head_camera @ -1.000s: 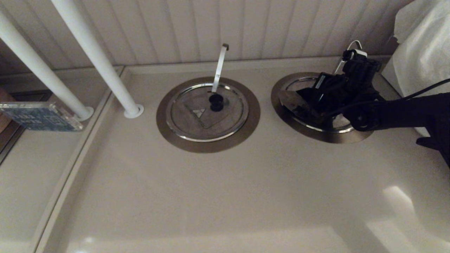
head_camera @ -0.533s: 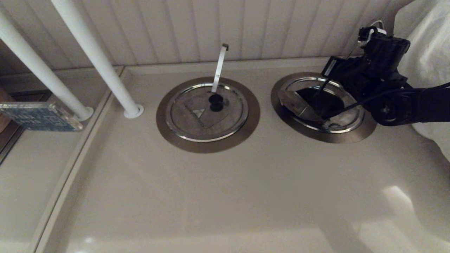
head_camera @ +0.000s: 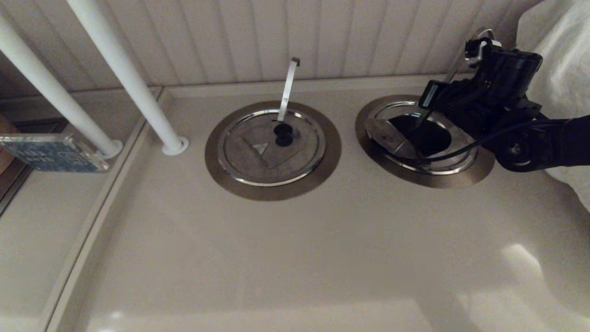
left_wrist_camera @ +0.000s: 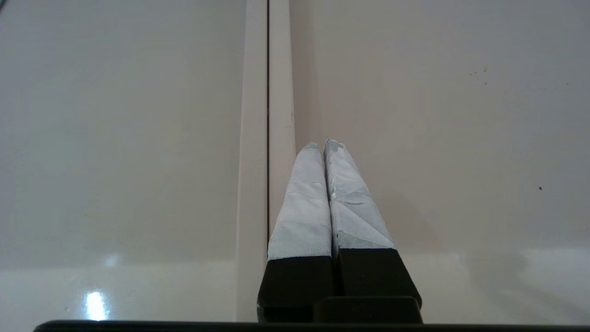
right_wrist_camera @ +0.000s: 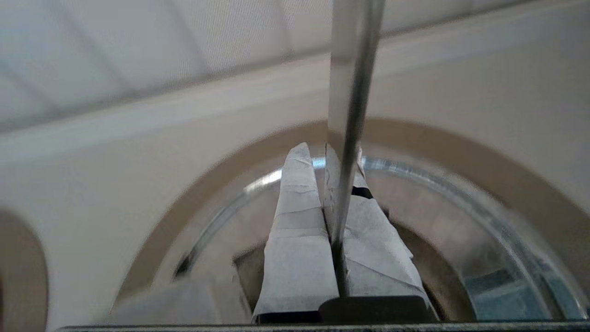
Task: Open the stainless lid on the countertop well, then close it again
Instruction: Stir with a spoon
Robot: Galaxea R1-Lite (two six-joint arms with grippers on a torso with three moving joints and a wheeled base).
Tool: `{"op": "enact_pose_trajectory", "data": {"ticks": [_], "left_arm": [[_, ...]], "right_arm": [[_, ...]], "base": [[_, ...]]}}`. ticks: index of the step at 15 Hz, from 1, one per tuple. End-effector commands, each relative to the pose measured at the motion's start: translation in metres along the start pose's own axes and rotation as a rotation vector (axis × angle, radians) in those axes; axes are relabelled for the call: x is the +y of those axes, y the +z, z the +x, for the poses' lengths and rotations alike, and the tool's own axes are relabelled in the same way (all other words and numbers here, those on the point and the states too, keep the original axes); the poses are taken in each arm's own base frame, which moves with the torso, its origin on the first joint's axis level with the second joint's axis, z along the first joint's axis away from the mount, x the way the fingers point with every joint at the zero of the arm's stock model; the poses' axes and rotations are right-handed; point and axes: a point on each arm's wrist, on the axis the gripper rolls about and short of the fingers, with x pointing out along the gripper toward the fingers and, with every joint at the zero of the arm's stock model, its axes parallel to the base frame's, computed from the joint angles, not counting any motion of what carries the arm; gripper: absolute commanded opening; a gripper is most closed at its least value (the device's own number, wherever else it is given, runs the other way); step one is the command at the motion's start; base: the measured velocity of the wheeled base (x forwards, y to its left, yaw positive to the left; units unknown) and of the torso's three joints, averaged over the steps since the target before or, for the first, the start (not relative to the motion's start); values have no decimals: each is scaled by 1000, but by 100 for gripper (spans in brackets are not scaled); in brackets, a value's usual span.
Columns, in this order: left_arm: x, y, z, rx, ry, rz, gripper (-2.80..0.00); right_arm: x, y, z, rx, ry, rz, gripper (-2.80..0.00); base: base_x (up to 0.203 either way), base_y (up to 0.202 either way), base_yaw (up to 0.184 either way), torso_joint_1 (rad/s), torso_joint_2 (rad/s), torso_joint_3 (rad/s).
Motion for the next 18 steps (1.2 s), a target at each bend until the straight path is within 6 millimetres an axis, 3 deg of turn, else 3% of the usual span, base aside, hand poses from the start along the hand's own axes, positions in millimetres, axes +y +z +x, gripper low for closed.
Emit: {"op": "enact_pose_trajectory", "data": {"ticks": [1, 9, 14, 18], "left_arm": [[0, 0, 0, -1, 0, 0, -280], [0, 0, 0, -1, 0, 0, -280], [0, 0, 0, -2, 0, 0, -280], [0, 0, 0, -1, 0, 1, -280]], "right_arm": [[-1, 0, -7, 19, 7, -59, -280], [-27, 3, -4, 15, -52, -167, -280], [-18, -7, 16, -18, -90, -105, -280], [-2, 0, 9, -42, -49, -26, -280]], "base": [[0, 0, 0, 0, 0, 0], [0, 0, 0, 0, 0, 0], [0, 0, 0, 0, 0, 0], [0, 0, 0, 0, 0, 0]]}}
